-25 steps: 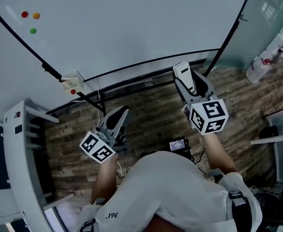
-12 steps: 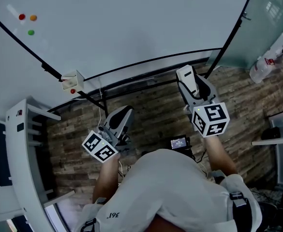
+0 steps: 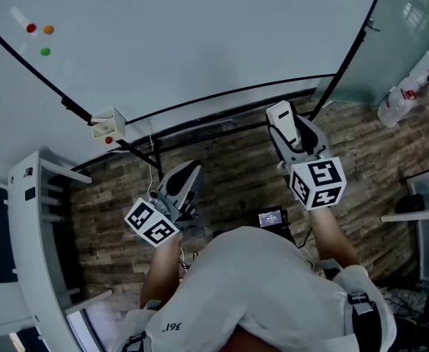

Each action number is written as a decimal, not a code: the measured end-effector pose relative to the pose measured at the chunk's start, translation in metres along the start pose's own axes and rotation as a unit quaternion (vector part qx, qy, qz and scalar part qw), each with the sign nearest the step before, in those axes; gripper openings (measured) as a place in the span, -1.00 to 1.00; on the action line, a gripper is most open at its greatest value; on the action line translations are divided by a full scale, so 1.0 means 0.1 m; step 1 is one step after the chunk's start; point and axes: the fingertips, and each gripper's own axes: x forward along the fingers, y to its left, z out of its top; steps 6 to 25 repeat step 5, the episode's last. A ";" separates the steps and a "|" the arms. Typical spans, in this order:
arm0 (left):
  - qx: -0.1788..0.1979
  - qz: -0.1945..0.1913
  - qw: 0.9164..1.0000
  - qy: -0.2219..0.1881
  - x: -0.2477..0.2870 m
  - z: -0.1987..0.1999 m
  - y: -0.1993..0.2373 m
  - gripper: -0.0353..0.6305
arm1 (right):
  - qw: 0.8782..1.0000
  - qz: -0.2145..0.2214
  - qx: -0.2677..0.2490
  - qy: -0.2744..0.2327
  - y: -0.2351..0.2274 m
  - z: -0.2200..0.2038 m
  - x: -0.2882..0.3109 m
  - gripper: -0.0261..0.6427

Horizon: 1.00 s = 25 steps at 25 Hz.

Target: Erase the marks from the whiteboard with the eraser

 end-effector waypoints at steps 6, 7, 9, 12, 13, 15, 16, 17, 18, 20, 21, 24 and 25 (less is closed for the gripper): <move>-0.002 -0.002 1.000 0.001 0.01 0.00 0.00 -0.80 | 1.000 0.000 -0.003 0.000 0.01 0.01 0.00 -0.15; -0.002 -0.002 1.000 0.001 0.01 0.00 0.00 -0.80 | 1.000 0.000 -0.003 0.000 0.01 0.01 0.00 -0.15; -0.002 -0.002 1.000 0.001 0.01 0.00 0.00 -0.80 | 1.000 0.000 -0.003 0.000 0.01 0.01 0.00 -0.15; -0.002 -0.002 1.000 0.001 0.01 0.00 0.00 -0.80 | 1.000 0.000 -0.003 0.000 0.01 0.01 0.00 -0.15; -0.002 -0.002 1.000 0.001 0.01 0.00 0.00 -0.80 | 1.000 0.000 -0.003 0.000 0.01 0.01 0.00 -0.15; -0.002 -0.002 1.000 0.001 0.01 0.00 0.00 -0.80 | 1.000 0.000 -0.003 0.000 0.01 0.01 0.00 -0.15; -0.002 -0.002 1.000 0.001 0.01 0.00 0.00 -0.80 | 1.000 0.000 -0.003 0.000 0.01 0.01 0.00 -0.15; -0.002 -0.002 1.000 0.001 0.01 0.00 0.00 -0.80 | 1.000 0.000 -0.003 0.000 0.01 0.01 0.00 -0.15; -0.002 -0.002 1.000 0.001 0.01 0.00 0.00 -0.80 | 1.000 0.000 -0.003 0.000 0.01 0.01 0.00 -0.15; -0.002 -0.002 1.000 0.001 0.01 0.00 0.00 -0.80 | 1.000 0.000 -0.003 0.000 0.01 0.01 0.00 -0.15; -0.002 -0.002 1.000 0.001 0.01 0.00 0.00 -0.80 | 1.000 0.000 -0.003 0.000 0.01 0.01 0.00 -0.15; -0.002 -0.002 1.000 0.001 0.01 0.00 0.00 -0.80 | 1.000 0.000 -0.003 0.000 0.01 0.01 0.00 -0.15; -0.002 -0.002 1.000 0.001 0.01 0.00 0.00 -0.80 | 1.000 0.000 -0.003 0.000 0.01 0.01 0.00 -0.15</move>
